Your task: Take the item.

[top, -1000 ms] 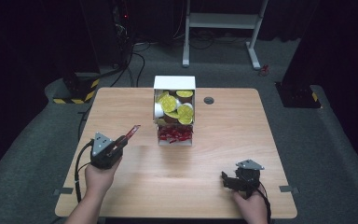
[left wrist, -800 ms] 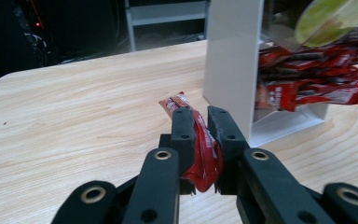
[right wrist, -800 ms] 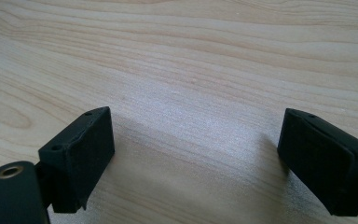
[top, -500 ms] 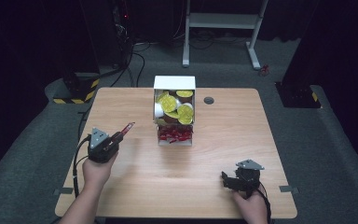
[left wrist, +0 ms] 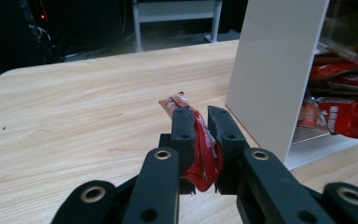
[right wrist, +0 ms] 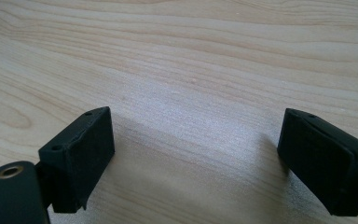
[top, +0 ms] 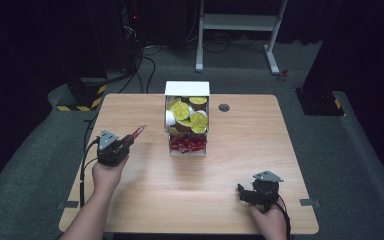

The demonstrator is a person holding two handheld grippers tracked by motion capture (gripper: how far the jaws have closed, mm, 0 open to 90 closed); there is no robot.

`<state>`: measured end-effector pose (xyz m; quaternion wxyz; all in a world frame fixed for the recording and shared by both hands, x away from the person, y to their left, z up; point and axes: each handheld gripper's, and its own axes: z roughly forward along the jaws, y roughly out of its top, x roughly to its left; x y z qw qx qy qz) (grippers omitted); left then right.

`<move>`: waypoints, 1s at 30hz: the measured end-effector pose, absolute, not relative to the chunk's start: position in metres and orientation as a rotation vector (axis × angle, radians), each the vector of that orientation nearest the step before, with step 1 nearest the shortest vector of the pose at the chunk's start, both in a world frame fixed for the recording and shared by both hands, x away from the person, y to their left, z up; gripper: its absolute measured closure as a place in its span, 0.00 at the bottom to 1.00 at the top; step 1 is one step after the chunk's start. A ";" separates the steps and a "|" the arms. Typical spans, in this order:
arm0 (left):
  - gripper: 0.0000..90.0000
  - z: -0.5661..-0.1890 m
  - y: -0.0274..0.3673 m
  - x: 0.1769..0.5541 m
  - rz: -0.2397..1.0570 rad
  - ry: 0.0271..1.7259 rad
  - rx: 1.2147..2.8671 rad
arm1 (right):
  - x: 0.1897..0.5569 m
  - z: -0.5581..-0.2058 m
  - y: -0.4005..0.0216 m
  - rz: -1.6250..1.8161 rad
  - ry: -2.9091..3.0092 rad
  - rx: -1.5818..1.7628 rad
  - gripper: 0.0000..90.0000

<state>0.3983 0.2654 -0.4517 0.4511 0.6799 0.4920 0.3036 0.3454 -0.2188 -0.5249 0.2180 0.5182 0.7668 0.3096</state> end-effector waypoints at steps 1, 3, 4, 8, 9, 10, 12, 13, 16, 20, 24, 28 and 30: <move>0.90 -0.452 0.265 0.400 0.750 1.213 1.679 | 0.345 -0.525 -0.219 0.857 2.122 1.435 0.12; 0.90 -0.454 0.263 0.403 0.757 1.210 1.691 | 0.345 -0.525 -0.219 0.858 2.122 1.439 0.12; 0.90 -0.454 0.262 0.404 0.755 1.212 1.692 | 0.345 -0.525 -0.219 0.858 2.121 1.438 0.12; 0.90 -0.458 0.260 0.410 0.754 1.221 1.698 | 0.345 -0.525 -0.219 0.858 2.121 1.438 0.12; 0.90 -0.460 0.259 0.412 0.753 1.224 1.697 | 0.345 -0.525 -0.219 0.858 2.121 1.438 0.12; 0.90 -0.461 0.259 0.413 0.751 1.225 1.700 | 0.345 -0.525 -0.219 0.858 2.121 1.438 0.12; 0.90 -0.464 0.258 0.417 0.748 1.224 1.707 | 0.345 -0.525 -0.219 0.858 2.121 1.438 0.12; 0.90 -0.465 0.256 0.420 0.746 1.230 1.715 | 0.345 -0.525 -0.219 0.858 2.121 1.438 0.12; 0.90 -0.470 0.254 0.425 0.745 1.239 1.729 | 0.345 -0.525 -0.219 0.858 2.121 1.438 0.12; 0.90 -0.477 0.253 0.431 0.736 1.263 1.741 | 0.345 -0.525 -0.219 0.858 2.121 1.439 0.12; 0.90 -0.482 0.253 0.435 0.727 1.280 1.741 | 0.345 -0.525 -0.219 0.858 2.121 1.438 0.12; 0.90 -0.486 0.253 0.438 0.730 1.288 1.753 | 0.345 -0.525 -0.219 0.858 2.121 1.438 0.12; 0.90 -0.488 0.252 0.439 0.723 1.297 1.751 | 0.345 -0.525 -0.219 0.858 2.121 1.438 0.12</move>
